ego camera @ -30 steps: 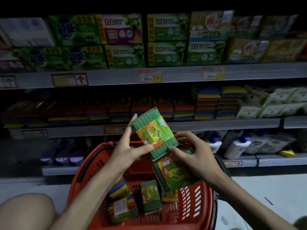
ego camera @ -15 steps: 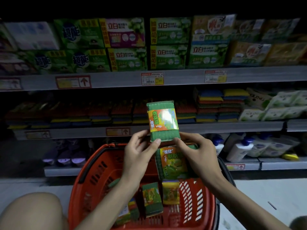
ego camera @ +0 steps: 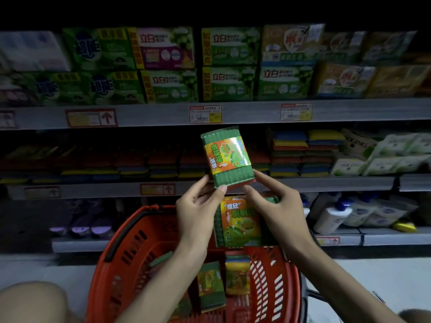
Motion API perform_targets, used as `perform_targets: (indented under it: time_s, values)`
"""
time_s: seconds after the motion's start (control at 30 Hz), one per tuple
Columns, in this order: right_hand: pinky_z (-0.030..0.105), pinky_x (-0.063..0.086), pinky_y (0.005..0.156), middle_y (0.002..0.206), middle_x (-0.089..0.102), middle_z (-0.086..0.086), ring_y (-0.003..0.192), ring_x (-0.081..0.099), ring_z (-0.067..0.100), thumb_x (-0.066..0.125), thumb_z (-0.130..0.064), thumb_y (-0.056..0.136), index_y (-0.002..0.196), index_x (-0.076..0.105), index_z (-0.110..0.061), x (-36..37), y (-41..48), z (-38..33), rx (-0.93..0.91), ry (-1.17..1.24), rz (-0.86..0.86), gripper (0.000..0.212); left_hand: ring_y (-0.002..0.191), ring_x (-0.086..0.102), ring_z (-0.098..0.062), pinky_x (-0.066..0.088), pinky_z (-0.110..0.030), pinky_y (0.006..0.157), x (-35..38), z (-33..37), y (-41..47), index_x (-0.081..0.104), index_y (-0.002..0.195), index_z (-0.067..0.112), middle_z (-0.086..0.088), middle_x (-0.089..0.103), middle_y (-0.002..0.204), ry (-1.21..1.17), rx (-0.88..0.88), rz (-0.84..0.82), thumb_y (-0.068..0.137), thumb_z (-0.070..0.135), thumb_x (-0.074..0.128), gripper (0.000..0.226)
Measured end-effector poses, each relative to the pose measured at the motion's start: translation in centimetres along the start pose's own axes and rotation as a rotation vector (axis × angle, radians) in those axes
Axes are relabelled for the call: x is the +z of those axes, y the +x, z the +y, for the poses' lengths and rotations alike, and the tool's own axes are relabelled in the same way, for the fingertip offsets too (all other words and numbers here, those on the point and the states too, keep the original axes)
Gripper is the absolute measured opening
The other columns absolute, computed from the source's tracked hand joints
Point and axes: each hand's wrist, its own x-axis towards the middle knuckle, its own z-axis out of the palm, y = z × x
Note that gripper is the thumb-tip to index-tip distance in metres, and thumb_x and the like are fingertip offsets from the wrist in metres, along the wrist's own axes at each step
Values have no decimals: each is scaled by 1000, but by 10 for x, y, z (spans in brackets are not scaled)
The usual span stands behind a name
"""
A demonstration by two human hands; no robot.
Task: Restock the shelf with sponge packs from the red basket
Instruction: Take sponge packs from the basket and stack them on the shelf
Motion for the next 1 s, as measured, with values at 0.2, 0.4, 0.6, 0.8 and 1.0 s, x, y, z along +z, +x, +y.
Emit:
perform_targets:
  time_s: [0.2,0.4,0.6,0.8,1.0]
  values:
    - [42,64,79,117,75,-9,90,78,17,78,-29,88,135,63,-43,-18,15,-7,0,49,-92,51,113,70,-8,55,-38,103,23,-1,7,66,136,15,4,75,120,-68,6,-20,87,42,77,56]
    - [30,62,77,125,65,-29,90,77,15,79,-27,87,143,52,-49,-37,25,-7,24,37,-217,65,128,60,-9,54,-41,101,24,-4,21,64,137,20,6,67,136,-91,17,-64,102,44,54,44]
    - [27,58,84,145,47,-28,102,73,5,79,-31,85,148,42,-51,-52,32,-4,48,-74,-283,76,125,59,1,52,-34,98,24,-5,33,68,126,34,18,69,129,-40,39,-171,106,40,44,32]
    - [19,55,89,146,47,-26,122,57,-10,82,-39,77,149,40,-53,-57,45,2,64,-111,-294,84,135,46,-5,42,-37,112,35,-11,41,59,135,39,15,54,147,46,-28,-247,105,53,31,44]
    - [44,49,109,142,50,-31,136,51,4,84,-51,69,149,42,-52,-61,63,9,54,-80,-273,90,137,47,-2,39,-37,114,49,-13,48,58,140,37,16,52,150,70,-25,-256,91,72,34,65]
